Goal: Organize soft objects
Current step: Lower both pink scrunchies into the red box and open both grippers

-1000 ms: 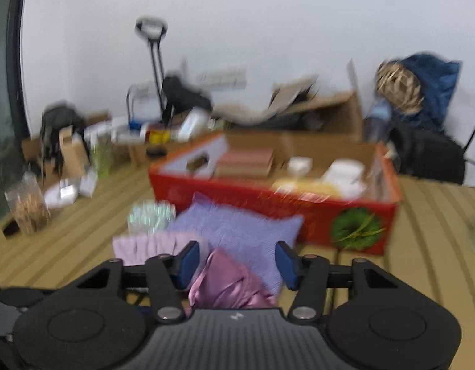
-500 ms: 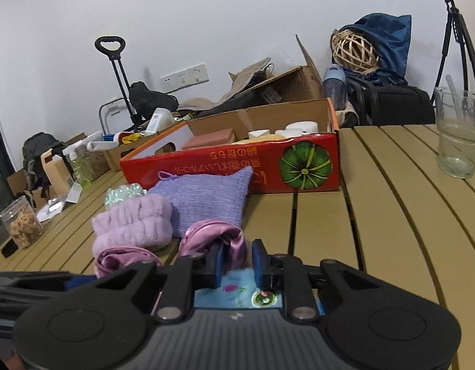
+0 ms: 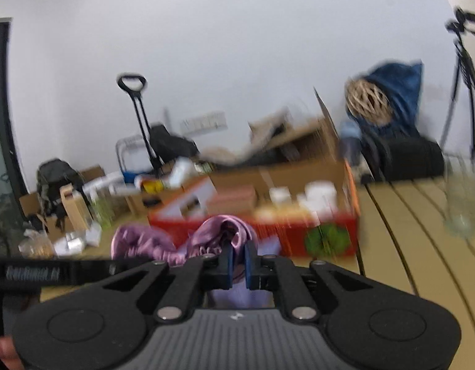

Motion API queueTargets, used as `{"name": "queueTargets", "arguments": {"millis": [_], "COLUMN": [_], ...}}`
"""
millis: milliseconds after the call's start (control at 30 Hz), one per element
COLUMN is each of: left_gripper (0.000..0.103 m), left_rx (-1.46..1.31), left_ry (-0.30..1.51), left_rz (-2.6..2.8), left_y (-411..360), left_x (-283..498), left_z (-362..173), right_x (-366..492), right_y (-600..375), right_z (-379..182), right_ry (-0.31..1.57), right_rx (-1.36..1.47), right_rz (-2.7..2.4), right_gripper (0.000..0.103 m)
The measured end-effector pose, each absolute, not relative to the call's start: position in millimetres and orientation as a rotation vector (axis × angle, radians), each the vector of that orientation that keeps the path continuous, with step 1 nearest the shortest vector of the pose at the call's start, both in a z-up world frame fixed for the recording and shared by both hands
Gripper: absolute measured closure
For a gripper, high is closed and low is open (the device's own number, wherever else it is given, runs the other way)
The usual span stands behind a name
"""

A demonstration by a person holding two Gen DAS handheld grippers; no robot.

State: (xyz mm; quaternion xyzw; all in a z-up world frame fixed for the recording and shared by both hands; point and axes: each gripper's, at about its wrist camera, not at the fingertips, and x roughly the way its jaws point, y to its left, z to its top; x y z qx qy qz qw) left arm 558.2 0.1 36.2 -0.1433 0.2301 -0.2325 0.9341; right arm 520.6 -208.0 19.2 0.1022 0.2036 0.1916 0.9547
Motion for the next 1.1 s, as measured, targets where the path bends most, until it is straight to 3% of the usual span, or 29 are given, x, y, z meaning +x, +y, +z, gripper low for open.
{"name": "queueTargets", "arguments": {"millis": [200, 367, 467, 533, 967, 1100], "left_gripper": [0.092, 0.090, 0.087, 0.079, 0.078, 0.059], "left_rx": [-0.201, -0.156, -0.059, -0.048, 0.051, 0.007], "left_ry": [0.501, 0.693, 0.719, 0.729, 0.686, 0.651], "left_rz": [-0.401, -0.256, -0.143, -0.132, -0.169, -0.146], "left_y": [18.7, 38.7, 39.0, 42.5, 25.5, 36.8], "left_x": [677.2, 780.6, 811.7, 818.4, 773.1, 749.2], "left_z": [69.2, 34.7, 14.2, 3.3, -2.0, 31.1], "right_x": [642.2, 748.9, 778.4, 783.4, 759.0, 727.2], "right_y": [-179.9, -146.7, -121.9, -109.9, -129.1, -145.4], "right_z": [51.1, 24.4, 1.0, -13.0, -29.4, 16.9], "right_ry": [0.519, 0.700, 0.766, 0.803, 0.837, 0.760], "right_rx": [0.231, 0.236, 0.150, 0.110, 0.055, 0.064], "right_rz": [0.413, 0.407, 0.411, 0.428, 0.369, 0.380], "right_gripper": [0.096, 0.097, 0.095, 0.091, 0.086, 0.084]}}
